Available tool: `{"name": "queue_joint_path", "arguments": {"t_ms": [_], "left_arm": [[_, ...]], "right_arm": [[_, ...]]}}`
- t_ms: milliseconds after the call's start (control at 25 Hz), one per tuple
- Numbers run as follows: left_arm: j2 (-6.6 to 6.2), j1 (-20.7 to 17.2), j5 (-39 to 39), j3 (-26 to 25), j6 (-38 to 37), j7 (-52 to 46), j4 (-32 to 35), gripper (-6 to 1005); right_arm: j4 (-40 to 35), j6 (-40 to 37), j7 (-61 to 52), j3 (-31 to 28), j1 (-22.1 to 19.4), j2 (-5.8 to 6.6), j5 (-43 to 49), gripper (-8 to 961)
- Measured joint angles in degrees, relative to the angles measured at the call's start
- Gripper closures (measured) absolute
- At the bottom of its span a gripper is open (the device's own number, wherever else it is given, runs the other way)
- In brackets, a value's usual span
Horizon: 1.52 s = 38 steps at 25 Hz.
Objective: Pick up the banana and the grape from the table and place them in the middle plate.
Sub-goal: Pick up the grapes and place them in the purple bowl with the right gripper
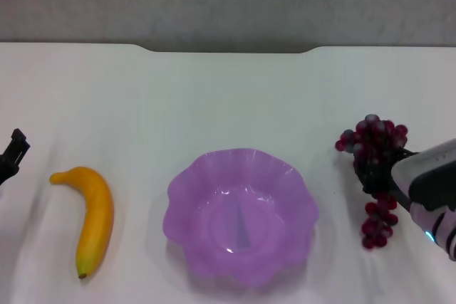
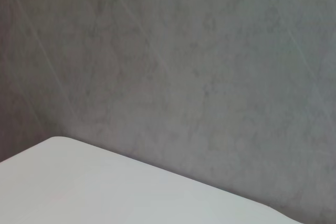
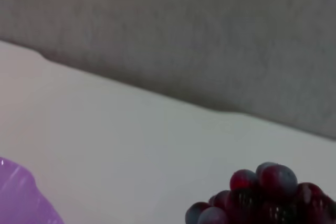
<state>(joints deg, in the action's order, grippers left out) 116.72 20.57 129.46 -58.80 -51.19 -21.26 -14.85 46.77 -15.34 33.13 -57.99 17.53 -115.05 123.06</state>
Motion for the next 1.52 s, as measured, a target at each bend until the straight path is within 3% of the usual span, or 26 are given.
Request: {"name": "queue_joint_path", "arguments": {"t_ms": [160,360,760,1120,1520], "left_arm": [[-0.03,-0.1,0.0,-0.2,-0.1,0.0,0.0,108],[-0.08,-0.2,0.0,-0.3,0.0,0.0,0.0,108],[-0.06,-0.2,0.1,-0.3,0.2,0.3,0.0,108],[0.00,-0.1,0.0,-0.2,0.2,0.7,0.0,108],[0.04,0.2,0.0,-0.2,0.3,0.7,0.0,108]], "right_arm": [[0.7,-7.1,0.0,3.6,-1.8,0.01,0.1,558],[4.8,-9.6,0.0,5.3,-2.9,0.27,0.1,559],[26.6,10.2,0.5,3.7,-6.4,0.43,7.0,560],[28.0,14.2,0.5,4.4,-5.4,0.42,6.9,559],[24.7,21.9,0.1,4.3,0.6,0.23,3.6,560]]}}
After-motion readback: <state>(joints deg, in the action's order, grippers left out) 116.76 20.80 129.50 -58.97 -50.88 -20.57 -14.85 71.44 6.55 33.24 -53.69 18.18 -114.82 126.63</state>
